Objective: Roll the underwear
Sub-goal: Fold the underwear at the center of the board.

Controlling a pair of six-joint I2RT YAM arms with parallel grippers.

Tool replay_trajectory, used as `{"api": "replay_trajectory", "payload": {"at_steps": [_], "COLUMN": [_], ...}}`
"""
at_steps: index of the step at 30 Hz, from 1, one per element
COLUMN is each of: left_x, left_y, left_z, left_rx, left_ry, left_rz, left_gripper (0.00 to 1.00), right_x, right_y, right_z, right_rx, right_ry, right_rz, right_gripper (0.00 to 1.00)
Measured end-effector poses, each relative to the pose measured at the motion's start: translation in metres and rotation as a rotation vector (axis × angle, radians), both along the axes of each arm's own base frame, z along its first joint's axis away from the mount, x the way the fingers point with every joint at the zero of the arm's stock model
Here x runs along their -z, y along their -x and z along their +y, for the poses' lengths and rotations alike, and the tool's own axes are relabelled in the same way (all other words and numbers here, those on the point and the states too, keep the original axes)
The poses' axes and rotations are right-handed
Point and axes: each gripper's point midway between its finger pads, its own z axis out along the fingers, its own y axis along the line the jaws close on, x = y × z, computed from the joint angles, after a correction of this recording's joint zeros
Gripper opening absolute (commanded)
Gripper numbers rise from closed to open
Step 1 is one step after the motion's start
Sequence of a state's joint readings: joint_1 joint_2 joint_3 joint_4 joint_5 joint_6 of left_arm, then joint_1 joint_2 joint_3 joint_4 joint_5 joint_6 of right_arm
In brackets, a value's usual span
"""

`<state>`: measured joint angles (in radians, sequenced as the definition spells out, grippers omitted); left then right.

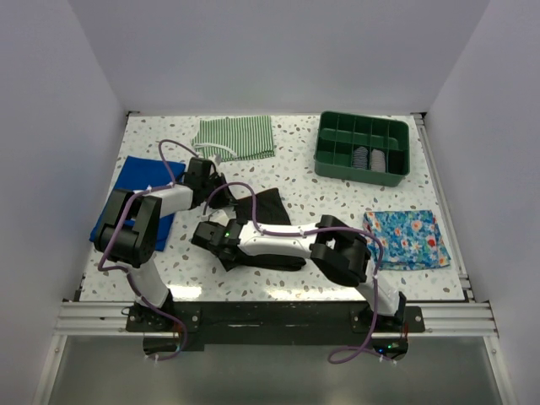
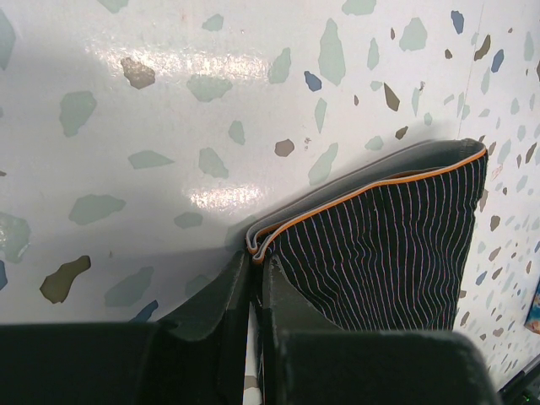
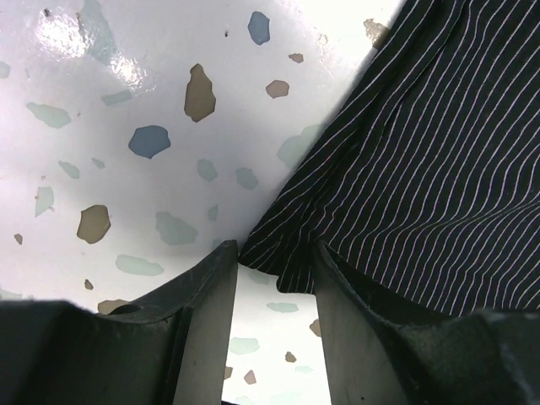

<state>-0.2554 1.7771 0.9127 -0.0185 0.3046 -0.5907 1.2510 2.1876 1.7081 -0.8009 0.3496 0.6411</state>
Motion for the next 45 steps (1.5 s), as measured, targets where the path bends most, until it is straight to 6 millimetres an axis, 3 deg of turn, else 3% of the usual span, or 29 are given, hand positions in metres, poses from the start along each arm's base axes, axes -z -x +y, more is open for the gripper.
{"api": "replay_trajectory", "payload": {"at_steps": [13, 16, 24, 30, 39, 45], "left_x": [0.000, -0.001, -0.025, -0.045, -0.044, -0.043], "left_y": [0.001, 0.002, 0.010, 0.024, 0.038, 0.042], "left_z": [0.001, 0.003, 0.017, 0.029, 0.040, 0.043], "left_rx": [-0.003, -0.009, -0.074, -0.141, -0.180, -0.187], "left_ry": [-0.004, -0.013, -0.032, -0.035, -0.074, -0.089], "left_rz": [0.006, 0.009, -0.025, -0.063, -0.025, -0.008], "left_gripper": [0.00, 0.00, 0.00, 0.00, 0.00, 0.00], "right_x": [0.001, 0.001, -0.006, -0.031, -0.041, -0.035], "right_y": [-0.004, -0.005, 0.006, 0.018, 0.035, 0.031], "right_z": [0.002, 0.000, -0.015, 0.001, 0.009, -0.007], "right_rx": [0.012, 0.017, -0.009, -0.055, -0.091, -0.030], "right_ry": [0.034, 0.037, -0.032, -0.207, -0.394, -0.491], "right_rz": [-0.041, -0.051, -0.045, -0.002, 0.080, 0.147], "right_gripper": [0.05, 0.02, 0.00, 0.01, 0.01, 0.01]}}
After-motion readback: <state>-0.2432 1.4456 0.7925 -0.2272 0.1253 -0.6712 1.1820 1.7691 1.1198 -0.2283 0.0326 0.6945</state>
